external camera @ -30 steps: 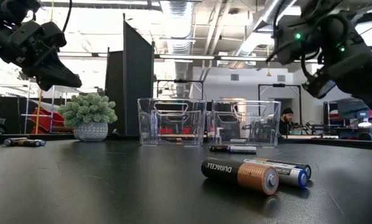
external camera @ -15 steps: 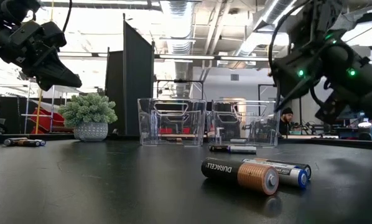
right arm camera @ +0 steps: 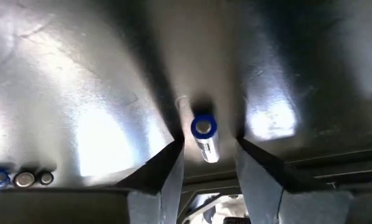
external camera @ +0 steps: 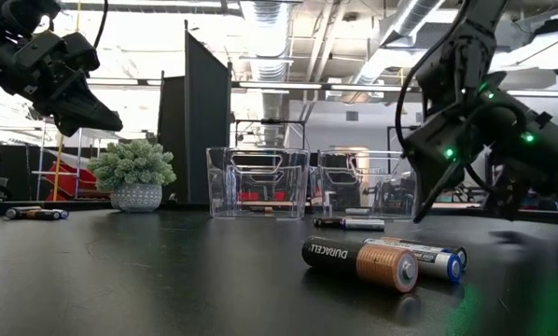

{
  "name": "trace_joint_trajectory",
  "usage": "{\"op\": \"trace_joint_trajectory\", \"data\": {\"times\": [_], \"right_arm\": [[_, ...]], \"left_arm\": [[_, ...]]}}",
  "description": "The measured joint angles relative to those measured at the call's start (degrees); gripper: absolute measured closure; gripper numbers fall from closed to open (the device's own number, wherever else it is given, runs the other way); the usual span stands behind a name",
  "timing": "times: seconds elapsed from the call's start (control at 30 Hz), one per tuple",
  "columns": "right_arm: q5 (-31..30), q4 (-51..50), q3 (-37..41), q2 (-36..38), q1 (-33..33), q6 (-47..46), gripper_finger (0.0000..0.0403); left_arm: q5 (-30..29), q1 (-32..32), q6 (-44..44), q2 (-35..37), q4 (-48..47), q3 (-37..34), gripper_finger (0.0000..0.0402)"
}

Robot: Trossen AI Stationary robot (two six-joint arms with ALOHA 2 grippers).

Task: Sort batteries
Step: Put the white battery into the right transparent bin

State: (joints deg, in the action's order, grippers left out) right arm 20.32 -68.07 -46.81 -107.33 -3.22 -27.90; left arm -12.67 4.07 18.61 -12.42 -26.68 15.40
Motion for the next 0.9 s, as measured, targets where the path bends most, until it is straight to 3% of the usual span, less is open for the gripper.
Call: {"op": "trace_joint_trajectory", "data": {"times": [0.5, 0.9], "right_arm": [[0.39, 1.82, -0.02, -0.5, 0.48, 0.33, 0.0368], [-1.07, 0.23, -0.78, -0.55, 0.44, 0.32, 0.0371]], "left_arm": [[0.02, 0.01, 0.05, 0.02, 0.0, 0.0, 0.0352], [0.02, 0.0, 0.05, 0.02, 0.0, 0.0, 0.0352]]}}
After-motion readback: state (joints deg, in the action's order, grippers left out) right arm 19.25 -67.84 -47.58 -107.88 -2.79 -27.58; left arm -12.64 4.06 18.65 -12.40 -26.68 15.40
